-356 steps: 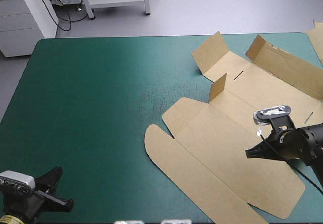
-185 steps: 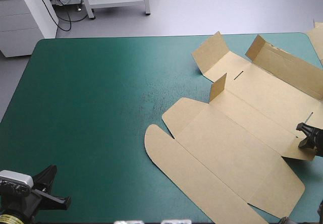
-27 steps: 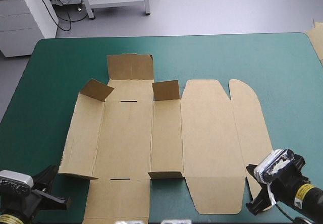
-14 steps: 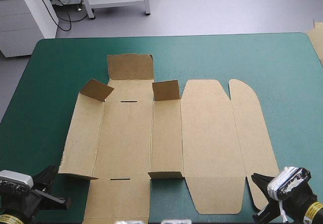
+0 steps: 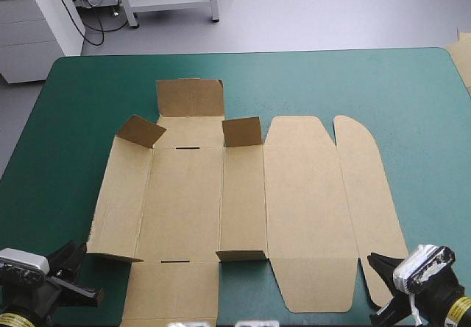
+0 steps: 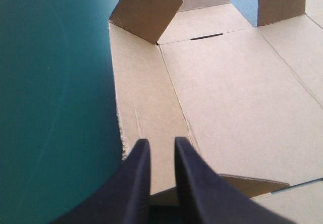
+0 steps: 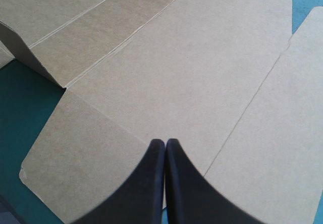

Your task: Fold the box

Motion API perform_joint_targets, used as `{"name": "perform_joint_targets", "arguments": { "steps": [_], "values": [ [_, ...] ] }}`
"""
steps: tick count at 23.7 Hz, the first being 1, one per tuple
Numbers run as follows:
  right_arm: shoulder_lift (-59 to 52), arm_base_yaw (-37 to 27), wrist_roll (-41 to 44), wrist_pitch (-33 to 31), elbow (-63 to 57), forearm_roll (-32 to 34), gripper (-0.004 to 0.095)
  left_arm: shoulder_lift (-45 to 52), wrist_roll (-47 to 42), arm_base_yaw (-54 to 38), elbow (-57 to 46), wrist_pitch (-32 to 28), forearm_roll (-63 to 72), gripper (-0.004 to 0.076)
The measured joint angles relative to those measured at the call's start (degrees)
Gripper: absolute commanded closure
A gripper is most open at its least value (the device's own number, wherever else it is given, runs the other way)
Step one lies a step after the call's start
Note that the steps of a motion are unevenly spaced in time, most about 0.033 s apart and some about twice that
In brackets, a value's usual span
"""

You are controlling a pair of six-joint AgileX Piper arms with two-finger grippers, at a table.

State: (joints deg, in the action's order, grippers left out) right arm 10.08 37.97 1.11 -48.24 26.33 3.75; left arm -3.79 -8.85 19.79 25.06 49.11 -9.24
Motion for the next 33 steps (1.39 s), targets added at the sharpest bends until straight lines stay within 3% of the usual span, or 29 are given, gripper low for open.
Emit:
{"name": "perform_joint_targets", "arguments": {
  "steps": [2, 4, 21, 25, 33],
  "values": [
    [0.0, 0.0, 0.0, 0.0, 0.0, 0.0, 0.0926, 0.0, 0.1, 0.0, 0.0, 0.0, 0.1, 0.024],
    [0.0, 0.0, 0.0, 0.0, 0.0, 0.0, 0.0926, 0.0, 0.2, 0.0, 0.0, 0.0, 0.1, 0.0181],
    [0.0, 0.0, 0.0, 0.0, -0.2, 0.0, 0.0926, -0.6, 1.0, 0.0, 1.9, 0.5, 0.1, 0.0197],
    [0.0, 0.0, 0.0, 0.0, -0.2, 0.0, 0.0926, -8.0, 1.4, 0.0, 9.4, 4.1, 0.0, 0.0197],
    [0.0, 0.0, 0.0, 0.0, -0.2, 0.0, 0.0926, -39.7, 2.5, 0.0, 28.7, 18.9, 0.0, 0.0197]
  ]
}}
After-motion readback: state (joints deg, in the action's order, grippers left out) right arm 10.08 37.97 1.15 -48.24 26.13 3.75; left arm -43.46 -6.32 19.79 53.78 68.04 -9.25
